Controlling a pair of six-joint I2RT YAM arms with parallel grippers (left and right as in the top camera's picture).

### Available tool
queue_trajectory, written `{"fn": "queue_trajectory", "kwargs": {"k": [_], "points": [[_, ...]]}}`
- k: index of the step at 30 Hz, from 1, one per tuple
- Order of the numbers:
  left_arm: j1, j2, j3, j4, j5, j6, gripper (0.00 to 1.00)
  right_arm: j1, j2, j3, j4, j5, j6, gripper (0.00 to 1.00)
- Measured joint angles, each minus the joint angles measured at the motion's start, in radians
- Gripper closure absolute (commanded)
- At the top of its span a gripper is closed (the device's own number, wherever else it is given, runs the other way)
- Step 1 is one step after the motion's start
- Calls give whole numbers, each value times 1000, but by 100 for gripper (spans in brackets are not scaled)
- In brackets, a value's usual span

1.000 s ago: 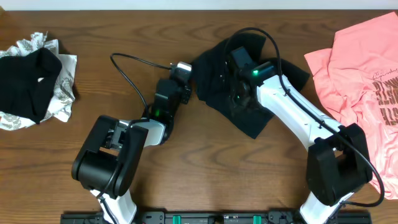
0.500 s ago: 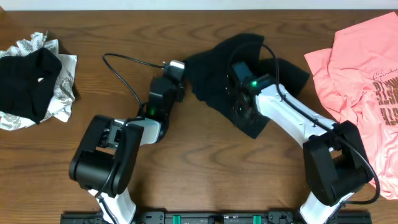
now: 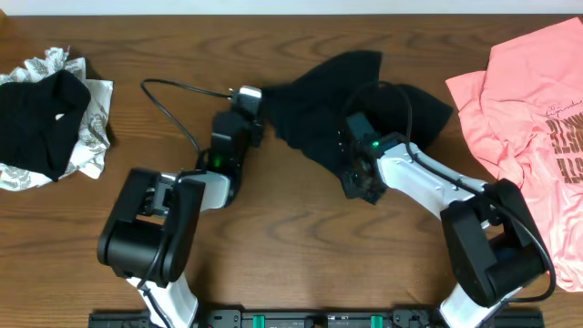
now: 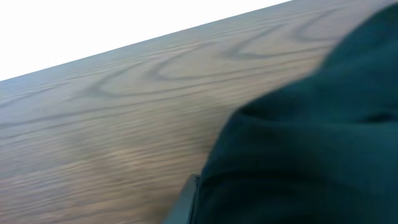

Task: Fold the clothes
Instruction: 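Grasp the garment with the left gripper and spread it between both grippers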

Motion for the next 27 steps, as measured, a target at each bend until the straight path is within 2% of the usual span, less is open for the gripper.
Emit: {"fn": "queue_trajectory", "kwargs": {"k": [6, 14, 19, 27], "points": [[68, 0, 0, -17, -1, 0, 94, -2, -6, -4, -114, 27, 11, 99], [96, 0, 0, -142, 0, 2, 94, -58, -6, -18, -256, 46, 22, 99], [95, -2, 2, -274, 1, 3, 94, -123, -5, -23, -284, 43, 17, 99], [95, -171, 5, -654, 5, -39, 94, -215, -4, -24, -291, 35, -15, 99]]}}
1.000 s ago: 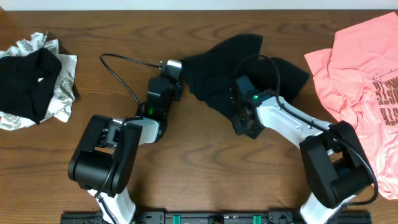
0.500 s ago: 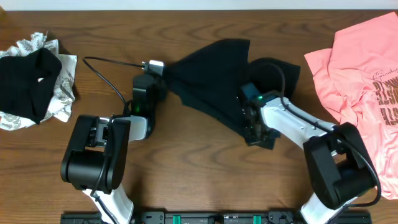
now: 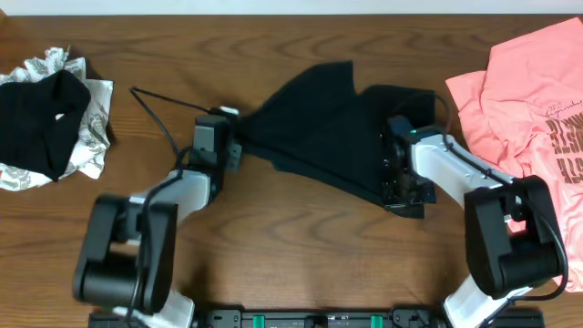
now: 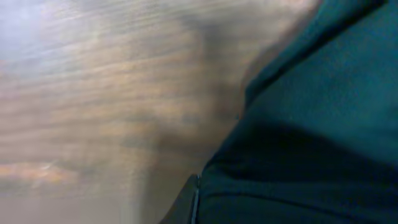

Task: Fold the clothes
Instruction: 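Grasp the garment with the left gripper and spread it between both grippers, then lay the black garment flat on the table and release both grippers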

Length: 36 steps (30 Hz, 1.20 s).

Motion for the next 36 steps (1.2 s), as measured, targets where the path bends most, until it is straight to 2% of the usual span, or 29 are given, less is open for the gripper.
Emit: {"fn": "queue_trajectory", "kwargs": {"k": [7, 13, 24, 34, 36], "points": [[0, -169, 0, -303, 62, -137, 94, -34, 0, 0, 3, -5, -8, 99], [0, -179, 0, -453, 91, -243, 95, -35, 0, 0, 3, -1, -13, 99], [0, -179, 0, -660, 116, -407, 94, -35, 0, -1, 2, 2, -23, 99], [2, -183, 1, -751, 183, -434, 93, -35, 0, -1, 0, 2, -26, 99], [2, -183, 1, -760, 190, -435, 89, -35, 0, -1, 0, 2, -26, 99]]}}
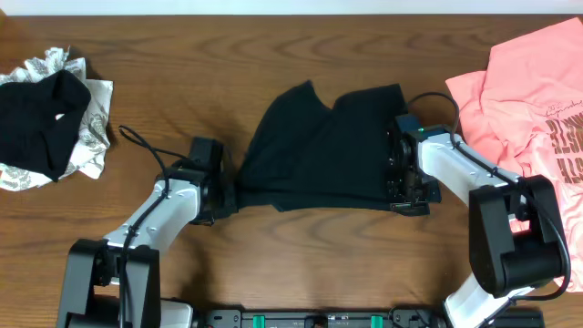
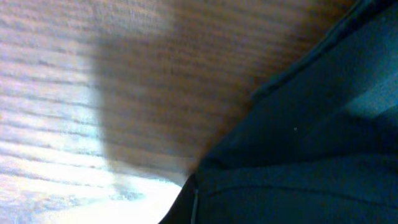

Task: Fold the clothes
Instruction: 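Lay the black garment flat on the table and release both grippers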

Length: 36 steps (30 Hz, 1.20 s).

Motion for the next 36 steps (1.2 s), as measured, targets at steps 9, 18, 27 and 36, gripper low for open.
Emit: {"fn": "queue_trajectory", "kwargs": {"k": [9, 18, 27, 36], "points": [[0, -3, 4, -36, 10, 30, 74, 0, 0, -1, -6, 27, 0, 62], [0, -57, 124, -200, 11, 51, 63, -10, -3, -1, -15, 64, -15, 46], [0, -155, 218, -244, 11, 60, 44, -18, -3, 0, -19, 71, -18, 38], [0, -155, 218, -202, 11, 84, 44, -18, -4, 0, -17, 75, -19, 37]]}}
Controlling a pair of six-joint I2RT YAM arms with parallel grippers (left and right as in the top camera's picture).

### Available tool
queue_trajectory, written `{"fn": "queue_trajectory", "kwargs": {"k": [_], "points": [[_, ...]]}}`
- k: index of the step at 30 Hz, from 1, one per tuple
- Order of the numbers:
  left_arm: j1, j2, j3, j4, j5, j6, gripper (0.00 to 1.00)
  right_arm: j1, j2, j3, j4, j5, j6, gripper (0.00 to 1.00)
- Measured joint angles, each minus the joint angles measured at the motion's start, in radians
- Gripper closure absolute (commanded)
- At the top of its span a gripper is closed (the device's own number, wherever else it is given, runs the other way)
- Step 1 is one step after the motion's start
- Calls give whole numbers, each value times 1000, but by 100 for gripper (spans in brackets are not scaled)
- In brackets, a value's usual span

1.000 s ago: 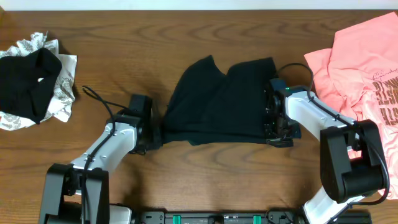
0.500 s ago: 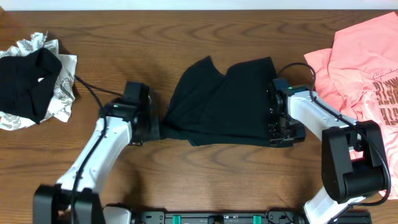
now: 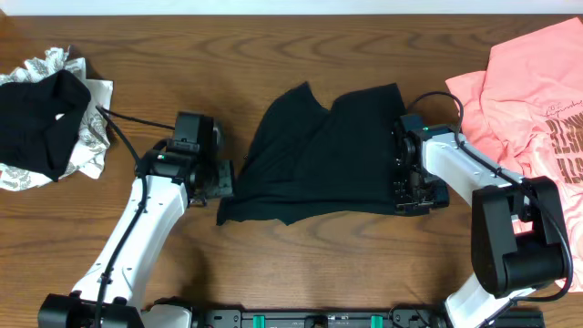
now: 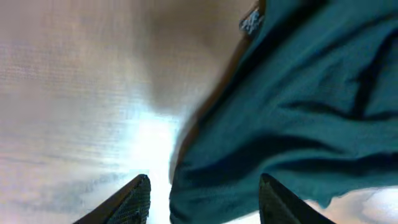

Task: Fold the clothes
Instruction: 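Lay the black garment flat on the table and release both grippers, then grasp the garment's top corners with both grippers and pull them apart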

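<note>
A black garment (image 3: 323,155) lies spread on the middle of the wooden table (image 3: 182,55); in the left wrist view it looks dark teal (image 4: 298,112). My left gripper (image 3: 221,179) stands open at its left edge. In the wrist view the left gripper (image 4: 204,182) has its fingers wide apart, with the cloth's lower left corner lying loose between them. My right gripper (image 3: 406,179) sits on the garment's right edge. The overhead view does not show whether it grips the cloth.
A pink T-shirt (image 3: 533,100) with dark lettering lies at the right end of the table. At the far left a black garment (image 3: 41,118) rests on a white patterned cloth (image 3: 91,137). The left arm's cable arcs above the table beside that pile.
My left gripper was shut on the garment's lower left corner and is now open. The corner lies on the table, a little further toward the front. The right arm has hardly moved.
The black garment first hung bunched between both grippers near the table's far middle. Then it was stretched out between them. Then it lay flat nearer the front, the left gripper still shut on its corner. Now that corner is released.
</note>
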Motion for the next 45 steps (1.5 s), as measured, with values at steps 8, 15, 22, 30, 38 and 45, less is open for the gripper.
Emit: {"fn": "queue_trajectory", "kwargs": {"k": [8, 15, 22, 30, 38, 45], "points": [[0, 0, 0, 231, 8, 11, 44, 0, 11, 27, -44, -25, 1, 31], [0, 0, 1, 507, 92, 18, 45, 0, 24, 256, -201, -55, 0, 27], [3, 43, 5, 734, 122, 18, 50, 0, 24, 504, -153, -61, -10, 23], [3, 341, 224, 614, 183, 13, 94, -54, 24, 562, 146, -83, -75, 86], [0, 557, 682, 213, 209, 32, 94, -77, 25, 562, 336, -98, -141, 99], [-42, 625, 803, 109, 202, 103, 94, -77, 127, 569, 439, -133, -180, 99]]}}
